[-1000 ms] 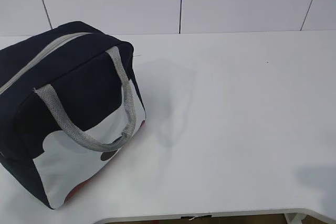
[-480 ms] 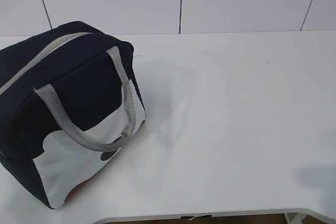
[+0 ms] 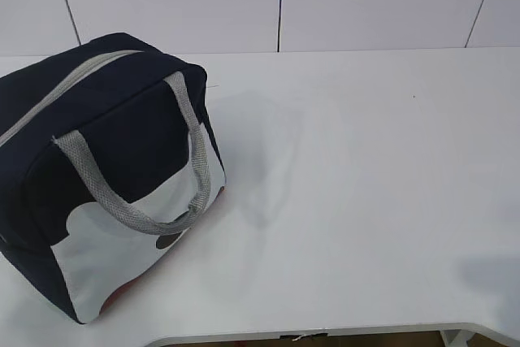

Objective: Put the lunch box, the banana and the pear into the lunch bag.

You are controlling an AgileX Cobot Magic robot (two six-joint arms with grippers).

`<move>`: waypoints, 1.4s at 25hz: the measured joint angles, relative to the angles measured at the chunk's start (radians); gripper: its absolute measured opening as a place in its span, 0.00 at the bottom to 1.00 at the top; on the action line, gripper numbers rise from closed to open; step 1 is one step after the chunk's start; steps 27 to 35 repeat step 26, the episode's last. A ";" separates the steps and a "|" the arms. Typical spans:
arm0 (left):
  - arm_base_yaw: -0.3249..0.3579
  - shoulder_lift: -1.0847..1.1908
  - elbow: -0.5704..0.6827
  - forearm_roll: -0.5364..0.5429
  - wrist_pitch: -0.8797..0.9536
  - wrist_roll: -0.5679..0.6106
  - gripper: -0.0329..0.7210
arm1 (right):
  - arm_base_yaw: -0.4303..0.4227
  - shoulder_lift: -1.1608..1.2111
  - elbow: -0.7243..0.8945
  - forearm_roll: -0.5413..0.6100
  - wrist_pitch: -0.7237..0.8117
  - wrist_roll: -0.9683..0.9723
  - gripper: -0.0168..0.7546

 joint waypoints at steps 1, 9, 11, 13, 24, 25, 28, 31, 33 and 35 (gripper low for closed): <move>0.000 0.000 0.000 0.000 0.000 0.000 0.36 | 0.000 0.000 0.000 0.000 0.000 0.000 0.57; 0.000 0.000 0.000 0.000 -0.002 0.000 0.36 | 0.000 0.000 0.000 0.000 0.000 0.000 0.57; 0.000 0.000 0.000 0.000 -0.002 0.000 0.36 | 0.000 0.000 0.000 0.000 0.000 0.000 0.57; 0.000 0.000 0.000 0.000 -0.002 0.000 0.36 | 0.000 0.000 0.000 0.000 0.000 0.000 0.57; 0.000 0.000 0.000 0.000 -0.002 0.000 0.36 | 0.000 0.000 0.000 0.000 0.000 0.000 0.57; 0.000 0.000 0.000 0.000 -0.002 0.000 0.36 | 0.000 0.000 0.000 0.000 0.000 0.000 0.57; 0.000 0.000 0.000 0.000 -0.002 0.000 0.36 | 0.000 0.000 0.000 0.000 0.000 0.000 0.57; 0.000 0.000 0.000 0.000 -0.002 0.000 0.36 | 0.000 0.000 0.000 0.000 0.000 0.000 0.57; 0.000 0.000 0.000 0.000 -0.002 0.000 0.36 | 0.000 0.000 0.000 0.000 0.000 0.000 0.57; 0.000 0.000 0.000 0.000 -0.002 0.000 0.36 | 0.000 0.000 0.000 0.000 0.000 0.000 0.57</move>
